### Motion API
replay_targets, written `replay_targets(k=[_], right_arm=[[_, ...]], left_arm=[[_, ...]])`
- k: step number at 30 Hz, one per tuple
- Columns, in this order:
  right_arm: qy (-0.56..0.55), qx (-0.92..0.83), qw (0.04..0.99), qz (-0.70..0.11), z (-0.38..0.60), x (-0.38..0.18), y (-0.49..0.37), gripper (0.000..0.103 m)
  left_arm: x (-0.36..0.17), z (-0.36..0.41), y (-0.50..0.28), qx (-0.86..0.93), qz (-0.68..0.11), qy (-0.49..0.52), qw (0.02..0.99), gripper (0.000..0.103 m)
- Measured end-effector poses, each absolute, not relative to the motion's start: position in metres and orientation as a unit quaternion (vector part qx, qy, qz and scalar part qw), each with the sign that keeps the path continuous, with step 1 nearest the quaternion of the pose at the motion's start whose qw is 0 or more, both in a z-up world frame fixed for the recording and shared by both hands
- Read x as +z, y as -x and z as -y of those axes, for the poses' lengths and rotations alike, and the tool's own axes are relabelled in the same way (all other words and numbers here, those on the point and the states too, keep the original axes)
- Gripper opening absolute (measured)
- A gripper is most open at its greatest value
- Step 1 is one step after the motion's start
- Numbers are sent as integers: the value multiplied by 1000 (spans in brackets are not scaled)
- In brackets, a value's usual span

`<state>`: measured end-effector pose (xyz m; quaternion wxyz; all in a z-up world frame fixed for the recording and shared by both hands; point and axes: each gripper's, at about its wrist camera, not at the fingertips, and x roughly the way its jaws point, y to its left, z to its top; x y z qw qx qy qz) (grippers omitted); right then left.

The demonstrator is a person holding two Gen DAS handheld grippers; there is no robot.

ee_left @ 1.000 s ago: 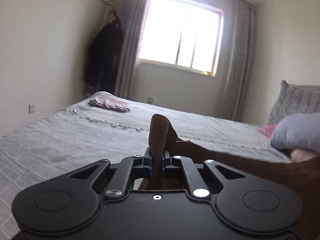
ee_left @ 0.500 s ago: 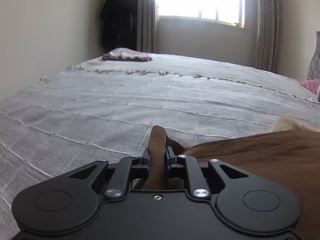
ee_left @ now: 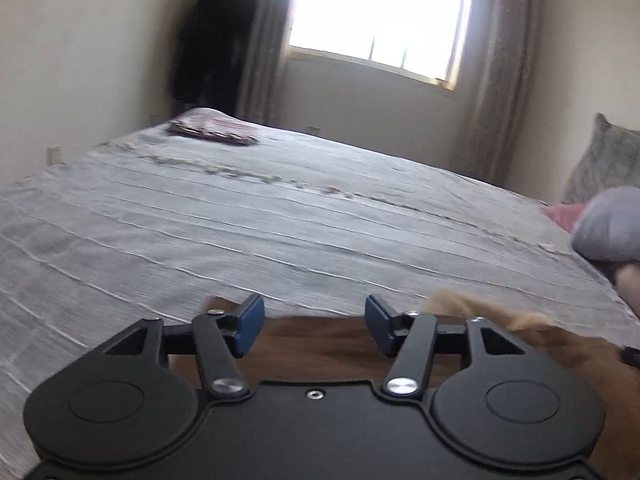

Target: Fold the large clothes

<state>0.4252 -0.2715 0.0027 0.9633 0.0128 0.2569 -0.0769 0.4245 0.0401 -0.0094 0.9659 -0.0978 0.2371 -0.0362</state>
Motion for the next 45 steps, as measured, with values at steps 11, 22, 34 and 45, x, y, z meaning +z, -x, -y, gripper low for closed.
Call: replay_targets(k=[11, 22, 34, 45], right_arm=[[27, -149, 937, -315, 311, -43, -433, 80], [-15, -48, 960, -275, 274, 10, -358, 82], [-13, -38, 942, -332, 266, -43, -287, 85], [24, -134, 936, -325, 301, -20, -222, 86]], left_arm=[[-70, -53, -435, -4, -275, -17, 961, 89], [-7, -40, -362, -67, -264, 58, 960, 89], [-77, -71, -283, -82, -307, 9, 948, 90], [-44, -151, -233, -23, -330, 120, 936, 90]])
